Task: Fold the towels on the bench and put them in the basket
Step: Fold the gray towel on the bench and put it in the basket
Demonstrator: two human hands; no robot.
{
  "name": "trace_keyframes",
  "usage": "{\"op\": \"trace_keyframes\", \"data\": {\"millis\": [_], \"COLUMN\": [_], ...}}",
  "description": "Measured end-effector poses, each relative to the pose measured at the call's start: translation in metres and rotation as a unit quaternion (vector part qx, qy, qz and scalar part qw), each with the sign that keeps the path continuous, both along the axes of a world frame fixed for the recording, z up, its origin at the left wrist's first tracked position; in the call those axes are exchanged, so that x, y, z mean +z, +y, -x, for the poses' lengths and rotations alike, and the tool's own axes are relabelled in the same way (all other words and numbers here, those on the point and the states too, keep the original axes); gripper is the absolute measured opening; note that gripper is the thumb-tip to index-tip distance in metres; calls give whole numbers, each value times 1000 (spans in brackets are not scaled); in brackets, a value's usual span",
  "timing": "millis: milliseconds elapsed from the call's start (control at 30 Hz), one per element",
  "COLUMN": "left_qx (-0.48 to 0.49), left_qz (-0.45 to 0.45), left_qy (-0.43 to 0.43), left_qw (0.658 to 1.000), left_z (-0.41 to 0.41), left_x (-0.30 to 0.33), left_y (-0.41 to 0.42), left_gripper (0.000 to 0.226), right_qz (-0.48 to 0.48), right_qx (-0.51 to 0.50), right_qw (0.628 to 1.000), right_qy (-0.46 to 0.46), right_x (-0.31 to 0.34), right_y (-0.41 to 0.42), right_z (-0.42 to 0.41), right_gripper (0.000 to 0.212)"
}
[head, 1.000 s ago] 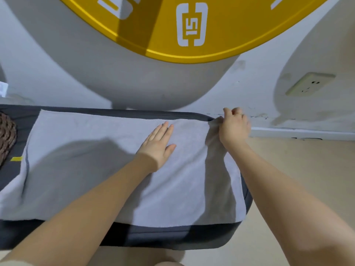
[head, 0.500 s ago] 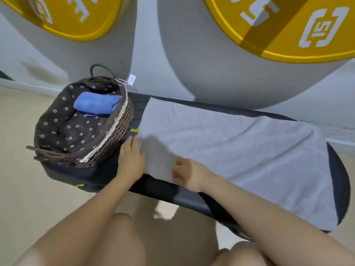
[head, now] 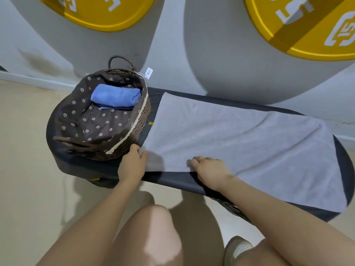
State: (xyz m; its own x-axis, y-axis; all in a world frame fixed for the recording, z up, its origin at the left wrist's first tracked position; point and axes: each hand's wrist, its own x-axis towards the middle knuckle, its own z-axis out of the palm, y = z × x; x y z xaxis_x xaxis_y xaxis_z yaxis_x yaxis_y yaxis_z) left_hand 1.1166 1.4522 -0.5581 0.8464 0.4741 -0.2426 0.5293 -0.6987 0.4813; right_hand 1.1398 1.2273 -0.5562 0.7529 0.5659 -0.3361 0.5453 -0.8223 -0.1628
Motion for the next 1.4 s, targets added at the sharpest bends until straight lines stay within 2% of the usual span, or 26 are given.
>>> {"op": "trace_keyframes", "data": {"millis": [67, 133, 233, 267, 333, 433, 567, 667, 733, 800, 900, 967, 1000, 1067, 1167, 1400], "left_qx": [-43, -81, -172, -207, -312, -461, -555, -597, -621, -635, -659, -667, -661, -661, -677, -698], "left_qz": [-78, -160, -323, -340, -291, -157, -38, -26, -41, -63, -122, -167, -170, -153, -125, -127], "left_qy": [47, 58, -6, -32, -92, -141, -63, -42, -29, -23, -32, -43, -46, -42, -41, -33], "left_qw": [995, 982, 931, 917, 899, 862, 829, 800, 782, 770, 741, 725, 729, 734, 725, 704], "left_z": [0, 0, -1, -4, -11, -17, -13, -11, -9, -5, 2, 5, 6, 7, 6, 10], "left_x": [-1, -2, -10, -9, -9, -4, 5, 0, -6, -14, -23, -27, -27, -26, -26, -29], "left_y": [5, 7, -2, -10, -37, -97, -184, -230, -252, -267, -279, -281, -281, -282, -281, -281], "left_gripper": [25, 29, 24, 20, 19, 22, 35, 47, 52, 55, 77, 78, 74, 75, 83, 83], "right_qz": [-18, -45, -129, -163, -205, -243, -280, -226, -153, -109, -170, -212, -236, -282, -307, -336], "right_qx": [17, 9, -29, -52, -111, -264, -493, -600, -657, -705, -732, -736, -735, -732, -736, -797], "right_qw": [999, 997, 984, 975, 962, 928, 823, 765, 731, 694, 659, 643, 636, 621, 603, 500], "right_qy": [34, 57, 121, 143, 145, 95, -6, -64, -99, -99, -32, -5, -1, 5, 18, 43], "right_x": [1, 3, 7, 9, 10, 11, 15, 12, 9, 1, -11, -13, -13, -13, -11, -12], "right_y": [2, 1, -10, -18, -39, -79, -141, -189, -217, -243, -267, -271, -272, -272, -276, -297], "right_z": [2, 5, 5, 5, 4, 4, 19, 47, 67, 82, 93, 95, 95, 94, 94, 122], "right_gripper": [26, 19, 20, 22, 26, 26, 28, 29, 31, 32, 34, 32, 26, 11, 24, 12]}}
